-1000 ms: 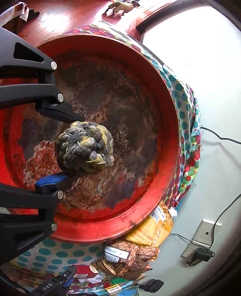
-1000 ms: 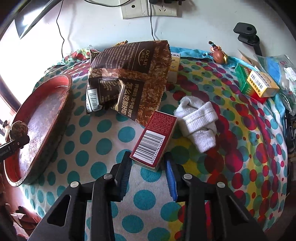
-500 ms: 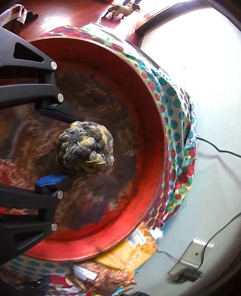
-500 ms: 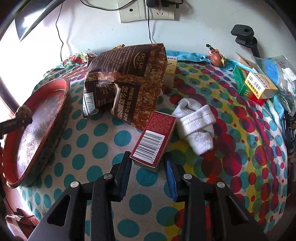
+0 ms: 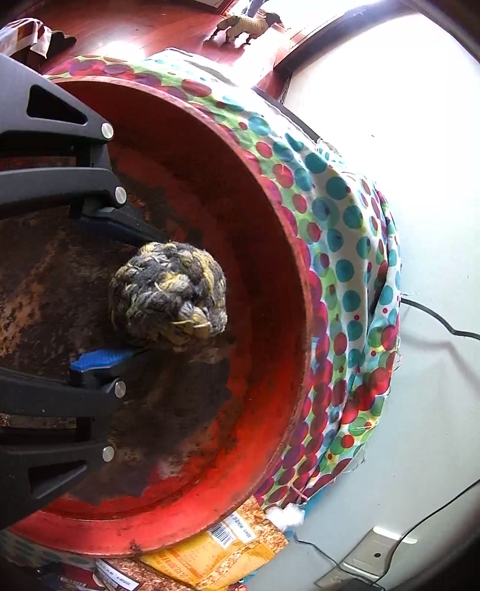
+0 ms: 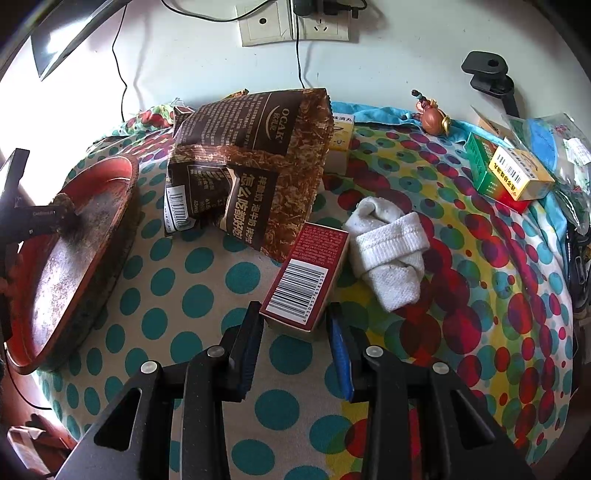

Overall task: Organize objects
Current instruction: 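Lower the rope ball into the red tray and open the left gripper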

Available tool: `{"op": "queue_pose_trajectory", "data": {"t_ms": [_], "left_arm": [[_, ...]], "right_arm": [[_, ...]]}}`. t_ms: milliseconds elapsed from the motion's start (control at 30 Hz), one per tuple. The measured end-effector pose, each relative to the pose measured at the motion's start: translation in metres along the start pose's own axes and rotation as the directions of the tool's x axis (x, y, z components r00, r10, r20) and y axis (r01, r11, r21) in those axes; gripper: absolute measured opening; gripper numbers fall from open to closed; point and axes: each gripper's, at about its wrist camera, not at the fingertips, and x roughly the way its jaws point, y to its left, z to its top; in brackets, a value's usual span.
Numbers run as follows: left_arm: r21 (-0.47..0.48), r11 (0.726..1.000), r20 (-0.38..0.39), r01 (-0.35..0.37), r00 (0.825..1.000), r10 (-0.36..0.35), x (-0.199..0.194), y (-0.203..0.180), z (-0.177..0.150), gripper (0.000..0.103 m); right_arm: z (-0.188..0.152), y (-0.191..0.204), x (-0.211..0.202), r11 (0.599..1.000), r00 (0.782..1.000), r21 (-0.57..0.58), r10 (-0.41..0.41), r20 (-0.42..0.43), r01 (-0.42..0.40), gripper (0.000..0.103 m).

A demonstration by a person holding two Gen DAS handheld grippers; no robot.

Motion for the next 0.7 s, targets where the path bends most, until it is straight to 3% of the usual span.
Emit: {"op": "queue_pose_trajectory", "data": {"t_ms": [433, 533, 700], "left_arm": [[-0.01, 1.0, 0.021, 0.019, 1.0, -0.019, -0.002, 0.004, 0.002, 0.053], [0.003, 1.0, 0.04, 0.004, 0.999, -0.004, -0.007, 0.003, 0.001, 0.062], [-0.042, 0.999, 0.021, 0.023, 1.0, -0.022, -0.01, 0.011, 0.001, 0.065]], "right_arm": [[0.0, 0.0, 0.0, 1.0, 1.0, -0.003, -0.002, 0.002, 0.002, 0.033], [-0.001, 0.0, 0.0, 1.0, 1.0, -0.001, 0.002, 0.001, -0.002, 0.033], [-0.004, 0.0, -0.003, 1.0, 1.0, -0.005, 0.012, 0.004, -0.012, 0.032]]}}
